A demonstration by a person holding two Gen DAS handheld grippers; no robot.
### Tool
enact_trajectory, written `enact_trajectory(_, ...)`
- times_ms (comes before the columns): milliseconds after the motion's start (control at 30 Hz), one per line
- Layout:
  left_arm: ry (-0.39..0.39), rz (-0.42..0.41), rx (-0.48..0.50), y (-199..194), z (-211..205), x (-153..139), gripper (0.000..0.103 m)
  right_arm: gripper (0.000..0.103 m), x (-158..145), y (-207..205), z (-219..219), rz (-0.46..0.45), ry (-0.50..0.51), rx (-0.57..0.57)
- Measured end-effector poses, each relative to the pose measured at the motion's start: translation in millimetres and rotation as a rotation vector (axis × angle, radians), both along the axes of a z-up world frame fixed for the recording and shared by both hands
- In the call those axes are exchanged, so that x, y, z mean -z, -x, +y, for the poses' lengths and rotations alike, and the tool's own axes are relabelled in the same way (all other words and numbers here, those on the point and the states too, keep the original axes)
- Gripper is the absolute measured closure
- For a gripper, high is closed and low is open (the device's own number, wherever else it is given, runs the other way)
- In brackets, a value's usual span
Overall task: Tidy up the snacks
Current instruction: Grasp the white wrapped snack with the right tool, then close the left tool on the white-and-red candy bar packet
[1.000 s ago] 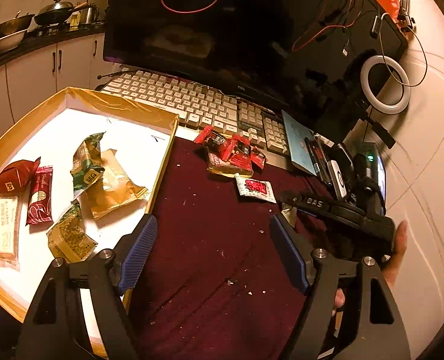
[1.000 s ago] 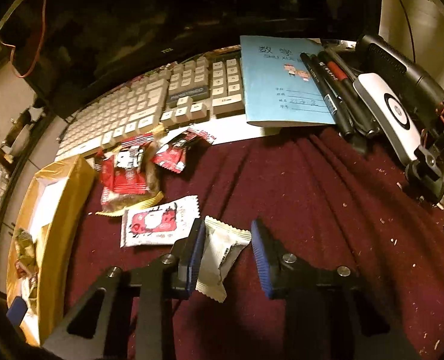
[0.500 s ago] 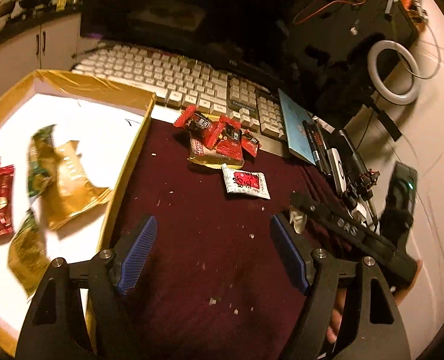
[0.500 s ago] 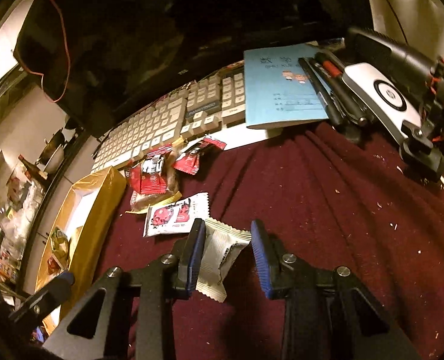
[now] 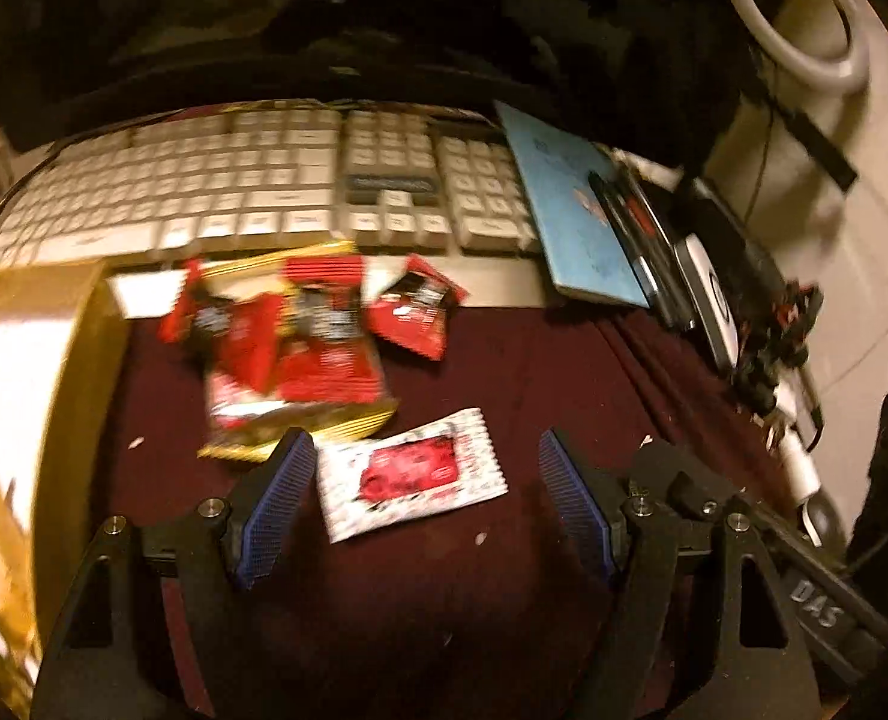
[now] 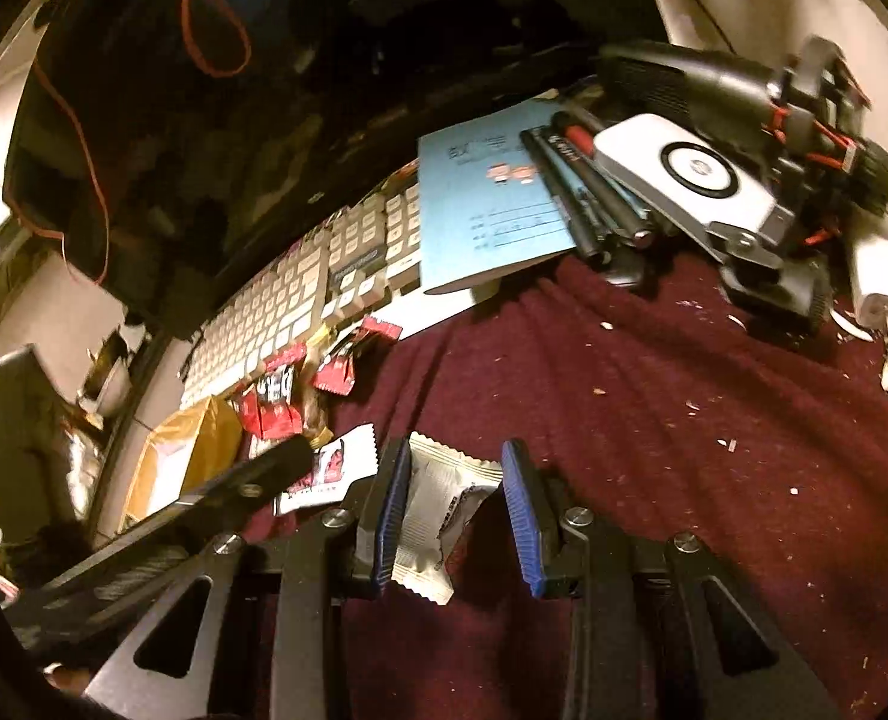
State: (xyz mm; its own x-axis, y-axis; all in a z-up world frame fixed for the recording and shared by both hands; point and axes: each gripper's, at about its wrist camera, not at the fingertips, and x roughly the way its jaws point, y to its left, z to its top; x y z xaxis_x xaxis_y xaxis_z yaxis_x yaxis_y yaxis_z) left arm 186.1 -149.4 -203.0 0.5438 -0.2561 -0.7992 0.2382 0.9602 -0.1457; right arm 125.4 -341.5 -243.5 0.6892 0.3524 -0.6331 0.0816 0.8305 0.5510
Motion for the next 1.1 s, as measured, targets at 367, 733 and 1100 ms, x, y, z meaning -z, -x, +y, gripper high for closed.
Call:
enact_trajectory(367,-0.018,0.052,0.157,24.1,-12.7,11.1,0.035,0.071,5.3,2.8,-9.3,0.008,-0.041,0.045)
enact_trajectory(733,0.208,0.118,0.130,50.7,24.9,5.4,0.038,0.071,5.9,5.3,-14.0,0.009,-0.050,0.064)
enact_trajectory(1100,0.143,0.064,0.034,24.5,18.4,0.1,0.037,0.071,4.3,3.0,-5.3,0.010,-0.024,0.031)
